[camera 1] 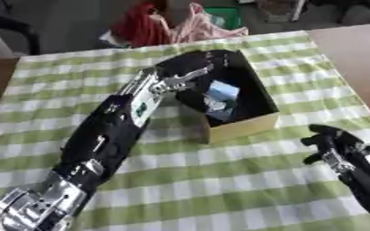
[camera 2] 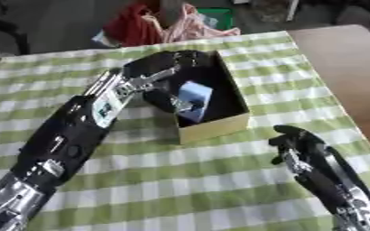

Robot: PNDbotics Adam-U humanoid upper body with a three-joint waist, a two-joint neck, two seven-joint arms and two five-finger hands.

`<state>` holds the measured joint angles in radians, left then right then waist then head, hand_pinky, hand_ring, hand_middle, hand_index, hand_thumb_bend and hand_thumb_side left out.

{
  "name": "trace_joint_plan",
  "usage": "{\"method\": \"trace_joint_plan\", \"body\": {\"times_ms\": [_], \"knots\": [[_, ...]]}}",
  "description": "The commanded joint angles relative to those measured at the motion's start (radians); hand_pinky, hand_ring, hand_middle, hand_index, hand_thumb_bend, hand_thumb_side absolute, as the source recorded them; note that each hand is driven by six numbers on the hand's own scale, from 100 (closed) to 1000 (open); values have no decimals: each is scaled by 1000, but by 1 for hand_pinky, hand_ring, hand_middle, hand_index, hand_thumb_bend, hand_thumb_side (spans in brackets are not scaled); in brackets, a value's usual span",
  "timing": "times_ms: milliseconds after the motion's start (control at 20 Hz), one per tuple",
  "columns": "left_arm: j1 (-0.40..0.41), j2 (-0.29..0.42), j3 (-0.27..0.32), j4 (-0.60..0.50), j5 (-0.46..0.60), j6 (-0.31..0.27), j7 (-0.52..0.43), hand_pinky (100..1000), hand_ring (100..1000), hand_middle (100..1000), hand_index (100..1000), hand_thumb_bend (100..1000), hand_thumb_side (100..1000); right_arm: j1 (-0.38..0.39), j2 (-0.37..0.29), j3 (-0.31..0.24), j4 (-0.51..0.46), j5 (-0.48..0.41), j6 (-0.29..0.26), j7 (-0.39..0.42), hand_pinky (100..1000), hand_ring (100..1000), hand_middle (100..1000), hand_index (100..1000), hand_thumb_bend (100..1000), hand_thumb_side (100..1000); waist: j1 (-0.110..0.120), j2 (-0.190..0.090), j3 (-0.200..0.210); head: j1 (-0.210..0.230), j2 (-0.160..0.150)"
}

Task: Pick up objects on the table and place them in the box.

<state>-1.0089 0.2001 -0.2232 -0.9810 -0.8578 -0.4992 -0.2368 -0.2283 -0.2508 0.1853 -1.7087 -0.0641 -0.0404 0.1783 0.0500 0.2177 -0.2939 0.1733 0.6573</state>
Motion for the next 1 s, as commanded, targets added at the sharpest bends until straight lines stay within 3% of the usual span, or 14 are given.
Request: {"method": "trace_joint_plan", "body": {"times_ms": [50, 200, 250, 300, 400, 450, 500, 550, 700, 850, 1000], "knots": [[-15, 25, 0, -33, 25, 5, -3, 877, 848, 923, 947, 378, 662, -6, -9, -6, -12, -6, -3, -2, 573, 797, 617, 835, 100, 534, -11, -22, 5, -4, -6], [-10, 42, -2, -67, 84, 12, 1, 863, 833, 905, 937, 350, 611, -2, -11, -9, -12, -6, -3, -4, 573, 797, 617, 835, 100, 537, -13, -25, 16, -11, -5], [-7, 55, -3, -88, 113, 18, 4, 854, 823, 889, 928, 298, 607, -1, -12, -11, -12, -5, -3, -5, 573, 797, 617, 835, 100, 540, -14, -27, 22, -14, -4], [-2, 69, -6, -111, 151, 25, 4, 852, 821, 885, 926, 313, 554, 1, -14, -13, -12, -5, -4, -6, 573, 797, 617, 835, 100, 534, -14, -28, 28, -17, -3], [18, 110, -9, -174, 250, 43, -2, 836, 800, 856, 914, 206, 439, 6, -18, -18, -12, -5, -5, -12, 573, 797, 617, 834, 100, 533, -15, -32, 44, -26, -2], [35, 136, -10, -216, 312, 60, -9, 828, 785, 835, 908, 137, 378, 8, -19, -21, -13, -4, -5, -14, 573, 797, 617, 834, 100, 533, -16, -33, 54, -32, -2], [54, 163, -8, -261, 374, 80, -18, 825, 780, 830, 907, 119, 362, 11, -21, -24, -13, -4, -5, -17, 573, 797, 617, 834, 100, 533, -17, -35, 62, -37, -1], [73, 187, -5, -303, 430, 104, -29, 816, 763, 809, 899, 100, 290, 13, -23, -26, -13, -3, -6, -19, 572, 797, 617, 834, 100, 533, -18, -35, 70, -42, -1], [156, 263, 29, -446, 605, 191, -55, 804, 741, 779, 888, 100, 201, 21, -26, -33, -13, -1, -7, -26, 572, 797, 617, 834, 100, 533, -21, -38, 97, -56, 2], [245, 310, 79, -569, 751, 275, -61, 800, 723, 759, 882, 100, 301, 26, -28, -39, -14, 1, -7, -32, 572, 797, 617, 834, 100, 533, -25, -39, 121, -68, 1], [341, 339, 130, -665, 877, 333, -41, 796, 717, 754, 880, 100, 322, 30, -30, -43, -15, 2, -8, -36, 572, 797, 617, 834, 100, 533, -28, -39, 142, -74, 0]]}}
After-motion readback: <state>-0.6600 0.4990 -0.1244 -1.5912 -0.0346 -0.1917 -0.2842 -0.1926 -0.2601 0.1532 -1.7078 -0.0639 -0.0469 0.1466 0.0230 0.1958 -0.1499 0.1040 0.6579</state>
